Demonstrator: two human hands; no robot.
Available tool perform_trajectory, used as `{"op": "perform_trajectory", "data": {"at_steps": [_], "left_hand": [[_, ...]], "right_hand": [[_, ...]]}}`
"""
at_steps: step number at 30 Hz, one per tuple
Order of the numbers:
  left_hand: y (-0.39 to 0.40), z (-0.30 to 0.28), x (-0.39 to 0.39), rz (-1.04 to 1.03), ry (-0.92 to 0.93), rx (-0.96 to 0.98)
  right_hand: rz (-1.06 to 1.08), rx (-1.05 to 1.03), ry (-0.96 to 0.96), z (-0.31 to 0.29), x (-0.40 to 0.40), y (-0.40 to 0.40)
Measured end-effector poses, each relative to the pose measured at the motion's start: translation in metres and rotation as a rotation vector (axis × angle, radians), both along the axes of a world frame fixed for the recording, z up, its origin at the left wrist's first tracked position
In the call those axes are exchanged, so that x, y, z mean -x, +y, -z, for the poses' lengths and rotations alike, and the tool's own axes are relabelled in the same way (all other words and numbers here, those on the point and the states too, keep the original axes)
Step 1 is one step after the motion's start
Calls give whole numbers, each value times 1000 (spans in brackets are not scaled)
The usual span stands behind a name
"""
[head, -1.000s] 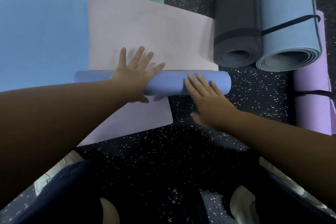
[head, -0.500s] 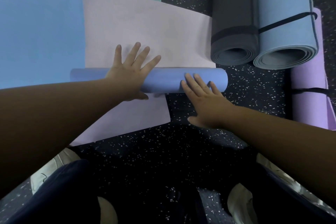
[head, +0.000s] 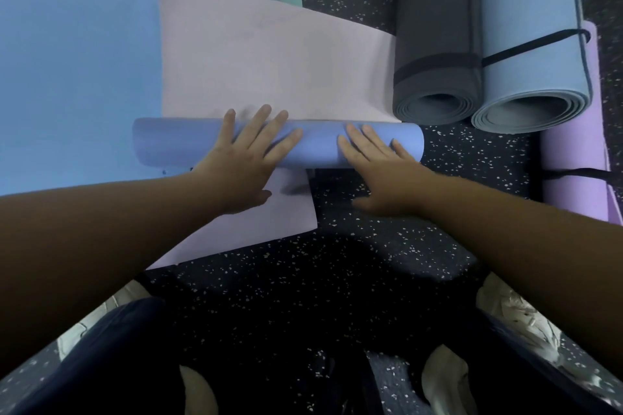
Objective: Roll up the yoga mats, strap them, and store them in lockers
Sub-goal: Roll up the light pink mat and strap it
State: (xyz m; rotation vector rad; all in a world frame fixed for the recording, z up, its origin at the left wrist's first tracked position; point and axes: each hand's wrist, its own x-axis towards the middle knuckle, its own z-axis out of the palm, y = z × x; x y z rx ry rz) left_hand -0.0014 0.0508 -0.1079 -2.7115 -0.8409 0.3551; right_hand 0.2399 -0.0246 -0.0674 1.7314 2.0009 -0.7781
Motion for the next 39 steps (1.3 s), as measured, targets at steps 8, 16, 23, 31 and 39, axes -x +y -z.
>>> {"op": "perform_trajectory", "data": {"at_steps": [8,16,23,31,39], "left_hand": [[3,4,6,-32,-13,44],[29,-13,-11,-168,168,147],[46,-21,-21,-243,107,88],[31,-18,-10,-150,-144,115],[-36,-5,17,-119,-232,236]], "right_hand": [[77,14,23,-3,-1,22],[181,-107,51,-1,-6,14],[225,-143,53,-5,-6,13],[206,-348,77,5,-8,-12],[-147,-525,10,45,3,-94]]}}
